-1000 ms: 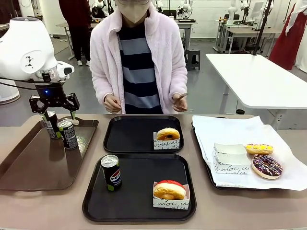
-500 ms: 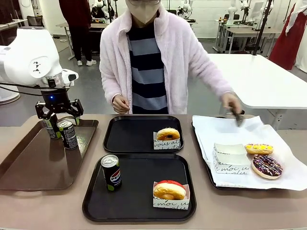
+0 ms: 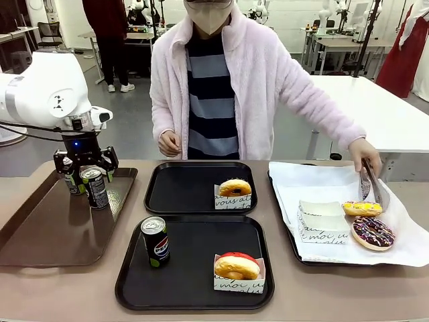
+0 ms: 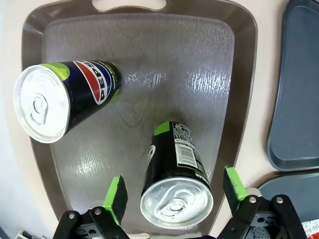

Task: Set up donuts and drinks on trays.
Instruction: Pick up one Pepsi coke from the Handle tray and place it on the Flat Tray without a Pepsi coke.

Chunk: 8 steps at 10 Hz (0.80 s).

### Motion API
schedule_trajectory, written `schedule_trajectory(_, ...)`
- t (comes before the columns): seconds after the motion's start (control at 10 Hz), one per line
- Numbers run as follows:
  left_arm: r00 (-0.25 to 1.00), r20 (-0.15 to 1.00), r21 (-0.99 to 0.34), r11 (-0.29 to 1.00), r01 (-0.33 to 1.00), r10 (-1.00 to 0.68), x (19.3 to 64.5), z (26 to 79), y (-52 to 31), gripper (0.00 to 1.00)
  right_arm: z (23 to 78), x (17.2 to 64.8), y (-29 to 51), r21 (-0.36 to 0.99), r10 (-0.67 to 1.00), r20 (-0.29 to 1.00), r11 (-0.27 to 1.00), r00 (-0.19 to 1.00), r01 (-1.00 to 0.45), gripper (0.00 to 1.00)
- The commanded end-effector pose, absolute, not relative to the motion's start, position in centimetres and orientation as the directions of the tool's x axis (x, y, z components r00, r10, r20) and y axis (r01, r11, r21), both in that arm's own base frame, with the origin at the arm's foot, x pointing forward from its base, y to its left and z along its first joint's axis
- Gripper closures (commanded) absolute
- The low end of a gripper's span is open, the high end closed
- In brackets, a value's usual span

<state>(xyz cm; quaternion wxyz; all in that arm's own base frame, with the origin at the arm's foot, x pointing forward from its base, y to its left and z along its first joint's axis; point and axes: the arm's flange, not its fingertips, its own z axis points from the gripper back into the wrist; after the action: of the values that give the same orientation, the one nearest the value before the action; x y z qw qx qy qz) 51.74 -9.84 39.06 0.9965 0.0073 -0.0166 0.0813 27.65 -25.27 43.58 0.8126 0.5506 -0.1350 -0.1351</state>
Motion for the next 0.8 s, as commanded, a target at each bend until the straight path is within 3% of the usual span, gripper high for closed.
schedule_trajectory(0.0, 0.987, 0.048, 0.020, 0.987, -0.156, 0.155, 52.6, 38.5, -9.4, 0.00, 43.6, 27.7, -25.3, 0.938, -0.371, 0.083, 0.343, 0.925, 0.053, 0.00)
schedule_trajectory(0.5, 0.991, 0.034, 0.026, 0.991, -0.130, 0.129, 52.6, 37.5, -9.3, 0.00, 43.6, 27.7, -25.3, 0.938, -0.371, 0.083, 0.343, 0.925, 0.053, 0.00)
schedule_trajectory(0.6, 0.992, 0.031, 0.021, 0.992, -0.122, 0.122, 52.7, 37.6, -9.3, 0.37, 43.6, 27.7, -25.3, 0.938, -0.371, 0.083, 0.343, 0.925, 0.053, 0.00)
schedule_trajectory(0.7, 0.992, 0.028, 0.016, 0.992, -0.123, 0.123, 52.5, 37.6, -9.3, 0.50, 43.6, 27.7, -25.3, 0.938, -0.371, 0.083, 0.343, 0.925, 0.053, 0.00)
